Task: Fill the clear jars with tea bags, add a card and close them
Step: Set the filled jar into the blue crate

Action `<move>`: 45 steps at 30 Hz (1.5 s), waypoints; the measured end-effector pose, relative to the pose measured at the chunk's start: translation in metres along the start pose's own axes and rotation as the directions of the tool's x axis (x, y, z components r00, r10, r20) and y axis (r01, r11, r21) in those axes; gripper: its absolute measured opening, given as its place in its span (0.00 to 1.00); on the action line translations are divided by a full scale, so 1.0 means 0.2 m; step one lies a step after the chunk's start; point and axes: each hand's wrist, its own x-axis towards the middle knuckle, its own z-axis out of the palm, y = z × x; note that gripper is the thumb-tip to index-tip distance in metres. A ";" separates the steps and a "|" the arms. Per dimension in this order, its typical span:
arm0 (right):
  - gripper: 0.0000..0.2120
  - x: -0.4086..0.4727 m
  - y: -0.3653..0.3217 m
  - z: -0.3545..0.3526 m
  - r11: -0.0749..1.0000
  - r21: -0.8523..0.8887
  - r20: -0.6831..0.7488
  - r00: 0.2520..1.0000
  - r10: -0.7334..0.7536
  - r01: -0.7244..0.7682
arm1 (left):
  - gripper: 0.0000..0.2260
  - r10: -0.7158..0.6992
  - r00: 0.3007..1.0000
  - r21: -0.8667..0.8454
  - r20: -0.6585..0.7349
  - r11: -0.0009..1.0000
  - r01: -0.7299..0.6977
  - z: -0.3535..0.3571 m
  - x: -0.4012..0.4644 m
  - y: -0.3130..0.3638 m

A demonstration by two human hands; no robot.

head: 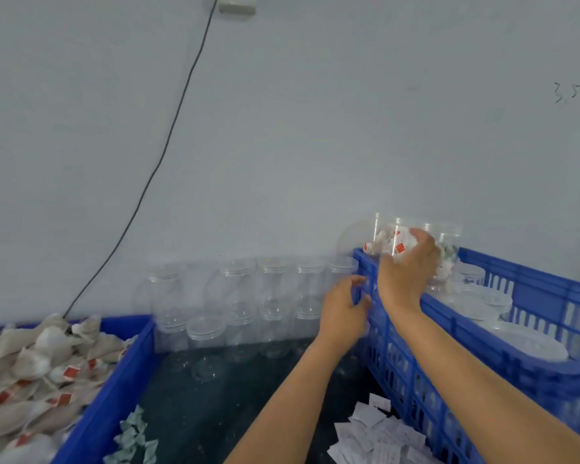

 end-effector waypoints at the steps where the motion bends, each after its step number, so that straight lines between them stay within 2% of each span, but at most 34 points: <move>1: 0.25 -0.07 -0.02 0.02 0.999 0.041 0.013 1.000 -0.012 0.011 | 0.13 -0.021 1.000 -0.009 -0.014 1.000 0.021 -0.06 -0.03 -0.03; 4: 0.23 -0.27 -0.03 0.11 0.986 0.150 0.084 0.995 0.055 -0.068 | 0.09 -0.108 0.992 -0.008 -0.058 0.994 0.108 -0.25 -0.15 -0.17; 8: 0.20 -0.49 0.08 0.24 0.938 0.183 0.235 0.939 0.249 -0.295 | 0.08 -0.262 0.949 0.027 -0.177 0.962 0.270 -0.50 -0.30 -0.44; 13: 0.19 -0.75 0.24 0.44 0.846 0.028 0.459 0.759 0.462 -0.532 | 0.13 -0.433 0.795 -0.039 -0.424 0.886 0.462 -0.78 -0.41 -0.75; 17: 0.20 -0.94 0.28 0.68 0.747 -0.031 0.593 0.589 0.549 -0.664 | 0.22 -0.536 0.683 -0.208 -0.497 0.837 0.506 -0.91 -0.40 -0.90; 19: 0.21 -1.02 0.28 0.80 0.683 -0.053 0.650 0.494 0.578 -0.729 | 0.27 -0.550 0.680 -0.234 -0.485 0.831 0.505 -0.95 -0.38 -0.96; 21: 0.23 -1.08 0.27 0.89 0.638 -0.085 0.702 0.408 0.583 -0.766 | 0.31 -0.541 0.708 -0.235 -0.455 0.839 0.490 -0.98 -0.35 -1.01; 24: 0.23 -1.16 0.27 1.00 0.627 -0.097 0.777 0.335 0.533 -0.773 | 0.34 -0.522 0.745 -0.242 -0.415 0.853 0.463 -0.99 -0.29 -1.08; 29: 0.27 -1.21 0.29 1.11 0.598 -0.065 0.782 0.332 0.528 -0.799 | 0.33 -0.521 0.765 -0.257 -0.379 0.853 0.453 -0.97 -0.22 -1.17; 31: 0.26 -1.24 0.30 1.11 0.591 -0.048 0.794 0.328 0.512 -0.806 | 0.30 -0.526 0.760 -0.257 -0.381 0.850 0.460 -0.96 -0.21 -1.20; 34: 0.25 -1.27 0.30 1.10 0.612 -0.015 0.787 0.369 0.495 -0.790 | 0.25 -0.540 0.732 -0.243 -0.415 0.841 0.483 -0.95 -0.21 -1.22; 36: 0.25 -1.26 0.30 1.07 0.643 -0.022 0.772 0.396 0.498 -0.766 | 0.30 -0.539 0.723 -0.170 -0.433 0.836 0.522 -0.95 -0.22 -1.20; 38: 0.31 -1.24 0.28 1.03 0.660 -0.053 0.784 0.378 0.492 -0.750 | 0.34 -0.521 0.718 -0.067 -0.462 0.828 0.557 -0.96 -0.23 -1.15; 40: 0.33 -1.22 0.26 0.95 0.675 -0.064 0.805 0.362 0.470 -0.735 | 0.35 -0.510 0.716 -0.043 -0.476 0.827 0.561 -0.95 -0.26 -1.07; 45: 0.27 -1.19 0.21 0.68 0.691 0.009 0.828 0.393 0.400 -0.723 | 0.38 -0.409 0.767 -0.088 -0.494 0.902 0.424 -0.87 -0.42 -0.88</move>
